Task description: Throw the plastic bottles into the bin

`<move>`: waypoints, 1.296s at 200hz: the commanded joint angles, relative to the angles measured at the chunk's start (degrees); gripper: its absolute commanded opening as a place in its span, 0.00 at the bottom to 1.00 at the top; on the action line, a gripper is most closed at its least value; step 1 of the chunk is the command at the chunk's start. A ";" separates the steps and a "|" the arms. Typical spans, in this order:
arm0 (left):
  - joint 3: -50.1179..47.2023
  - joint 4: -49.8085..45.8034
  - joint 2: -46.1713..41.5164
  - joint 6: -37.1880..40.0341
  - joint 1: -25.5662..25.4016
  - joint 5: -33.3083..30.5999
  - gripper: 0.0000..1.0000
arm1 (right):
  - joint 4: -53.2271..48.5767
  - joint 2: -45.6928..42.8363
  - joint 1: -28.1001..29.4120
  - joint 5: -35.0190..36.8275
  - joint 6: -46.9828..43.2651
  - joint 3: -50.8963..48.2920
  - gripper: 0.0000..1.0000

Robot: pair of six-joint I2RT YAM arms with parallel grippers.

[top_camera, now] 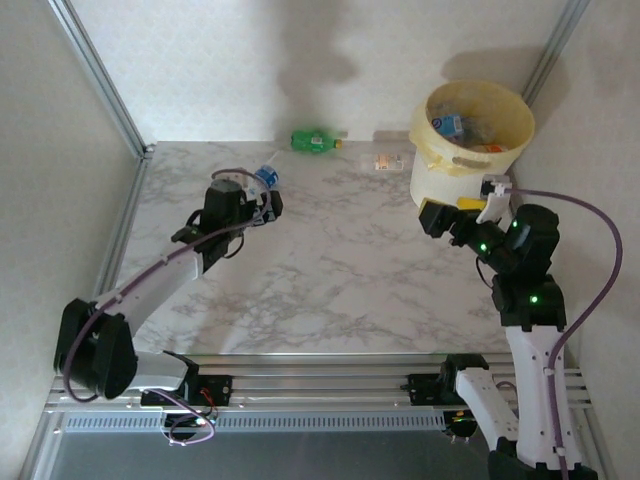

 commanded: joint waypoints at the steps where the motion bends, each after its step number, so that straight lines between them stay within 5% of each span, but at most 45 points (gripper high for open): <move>1: 5.59 -5.52 5.37 3.52 0.76 0.46 1.00 | 1.12 -2.47 -0.22 -5.24 0.06 -1.94 0.99; 109: 33.57 -14.68 35.72 14.45 5.01 -7.36 1.00 | -3.86 -6.47 -0.18 -6.80 -1.22 -3.91 0.99; 178: 48.91 -18.89 49.42 16.92 8.22 -0.67 1.00 | -3.75 -6.49 -0.21 -5.72 -0.65 -5.22 0.99; 259: 60.84 -22.57 61.07 17.89 9.06 -0.31 0.99 | -4.25 -6.91 -0.14 -5.60 -0.83 -4.87 0.99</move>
